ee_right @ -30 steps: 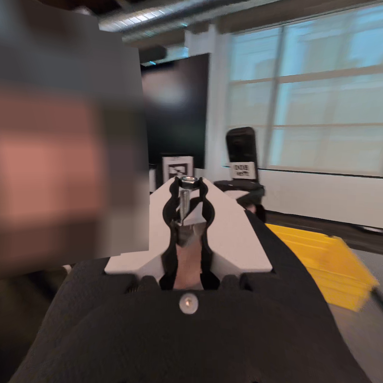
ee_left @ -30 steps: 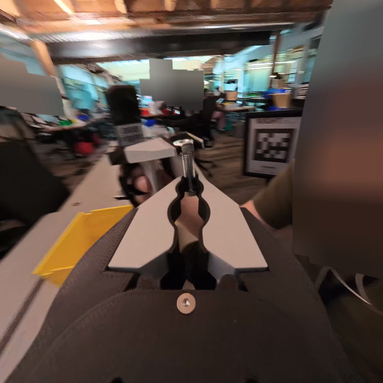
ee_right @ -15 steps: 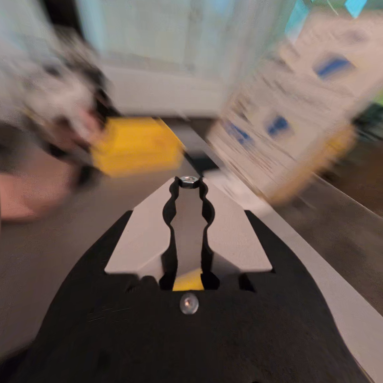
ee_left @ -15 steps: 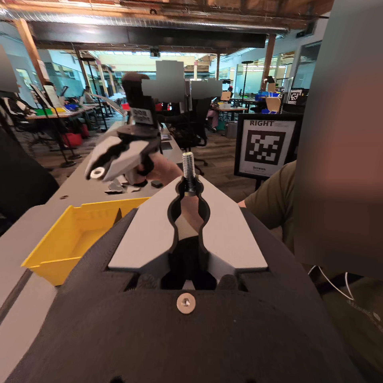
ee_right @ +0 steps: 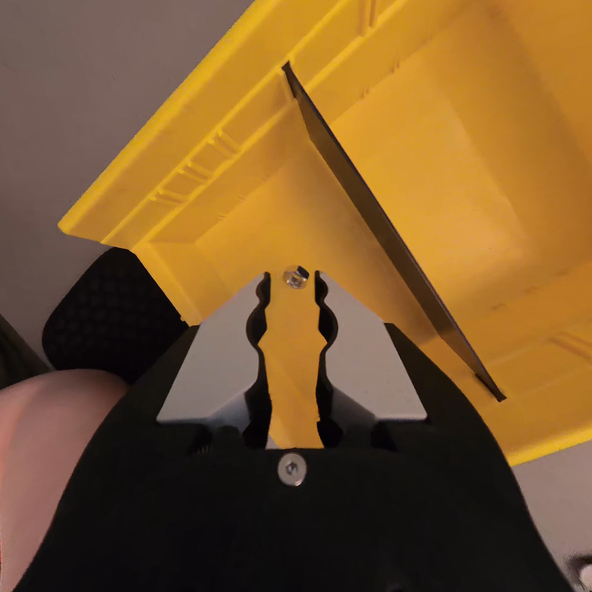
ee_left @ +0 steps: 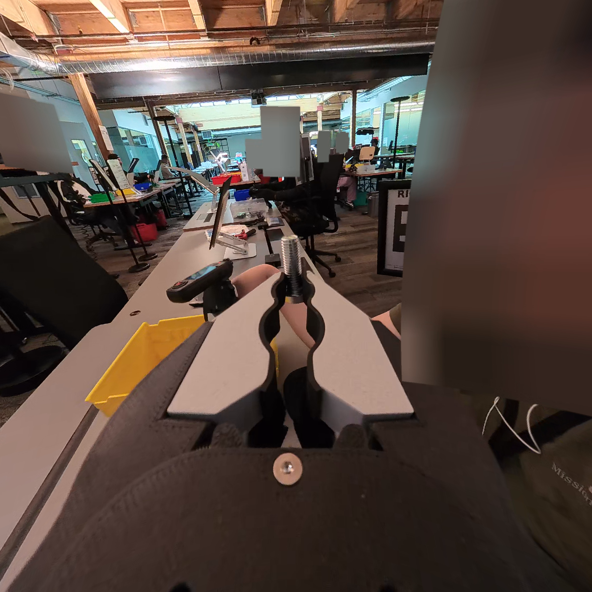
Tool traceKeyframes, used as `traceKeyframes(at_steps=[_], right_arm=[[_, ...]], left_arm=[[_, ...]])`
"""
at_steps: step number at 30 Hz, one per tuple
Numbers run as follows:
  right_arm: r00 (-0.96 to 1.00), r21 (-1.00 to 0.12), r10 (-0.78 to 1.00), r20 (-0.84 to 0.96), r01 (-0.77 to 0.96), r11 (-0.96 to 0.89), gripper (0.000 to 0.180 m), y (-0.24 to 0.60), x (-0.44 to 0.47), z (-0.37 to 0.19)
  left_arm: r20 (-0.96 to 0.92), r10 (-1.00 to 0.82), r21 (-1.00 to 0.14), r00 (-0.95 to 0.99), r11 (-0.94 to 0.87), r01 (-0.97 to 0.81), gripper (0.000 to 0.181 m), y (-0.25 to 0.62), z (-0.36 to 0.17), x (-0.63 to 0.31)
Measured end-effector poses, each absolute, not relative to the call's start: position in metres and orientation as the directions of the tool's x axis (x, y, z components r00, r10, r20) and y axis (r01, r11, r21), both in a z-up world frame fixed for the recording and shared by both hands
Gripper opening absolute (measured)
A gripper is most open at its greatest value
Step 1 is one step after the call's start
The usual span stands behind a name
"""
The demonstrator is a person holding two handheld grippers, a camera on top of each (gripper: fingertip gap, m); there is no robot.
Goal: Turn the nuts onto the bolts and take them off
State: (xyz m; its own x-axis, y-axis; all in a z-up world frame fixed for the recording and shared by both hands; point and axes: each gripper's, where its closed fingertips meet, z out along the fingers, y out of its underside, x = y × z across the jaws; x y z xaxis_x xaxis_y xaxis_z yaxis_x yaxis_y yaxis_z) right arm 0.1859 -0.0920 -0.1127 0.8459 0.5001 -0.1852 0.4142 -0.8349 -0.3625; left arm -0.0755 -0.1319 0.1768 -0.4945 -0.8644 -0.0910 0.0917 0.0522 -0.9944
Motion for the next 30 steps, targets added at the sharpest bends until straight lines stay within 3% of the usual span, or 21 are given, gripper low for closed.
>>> traceKeyframes(at_steps=[3,6,10,13,15,18,23,25,29,30], right_arm=[[0.841,-0.397,0.508,-0.186,0.408,-0.822,0.034,-0.088,0.183,-0.106],[0.810,-0.543,0.576,-0.106,0.438,-0.716,0.036,-0.070,0.168,-0.072],[0.710,-0.820,0.680,0.184,0.493,-0.293,0.037,-0.038,0.116,0.024],[0.569,-0.950,0.783,0.250,0.299,0.086,0.036,-0.054,0.042,0.110],[0.441,-0.972,0.866,0.236,0.113,0.208,0.035,-0.078,0.005,0.148],[0.316,-0.985,0.937,0.147,-0.035,0.166,0.036,-0.090,-0.023,0.165],[0.315,-0.994,0.944,0.098,0.078,0.077,0.036,-0.072,-0.035,0.136],[0.278,-0.995,0.956,0.097,0.055,0.085,0.008,-0.078,-0.037,0.139],[0.286,-0.990,0.949,0.135,0.072,0.119,0.008,-0.079,-0.034,0.141],[0.324,-0.988,0.934,0.153,0.085,0.132,0.008,-0.074,-0.030,0.141]], left_arm=[[-0.070,-0.868,-0.997,-0.491,0.042,0.067,0.008,-0.129,0.172,-0.070],[-0.043,-0.894,-0.999,-0.445,0.033,0.029,0.008,-0.119,0.165,-0.058],[-0.050,-0.951,-0.993,-0.306,0.080,-0.086,0.008,-0.096,0.141,-0.036],[-0.067,-0.963,-0.981,-0.260,0.111,-0.159,0.008,-0.088,0.125,-0.024],[-0.069,-0.964,-0.976,-0.256,0.118,-0.185,0.008,-0.088,0.118,-0.018],[-0.069,-0.963,-0.973,-0.261,0.123,-0.194,0.008,-0.091,0.115,-0.013],[-0.069,-0.964,-0.978,-0.258,0.117,-0.175,0.008,-0.091,0.117,-0.012],[-0.073,-0.967,-0.976,-0.245,0.120,-0.179,0.008,-0.088,0.116,-0.012],[-0.065,-0.959,-0.982,-0.275,0.111,-0.153,0.010,-0.092,0.120,-0.012],[-0.065,-0.962,-0.985,-0.265,0.105,-0.137,0.018,-0.090,0.122,-0.012]])
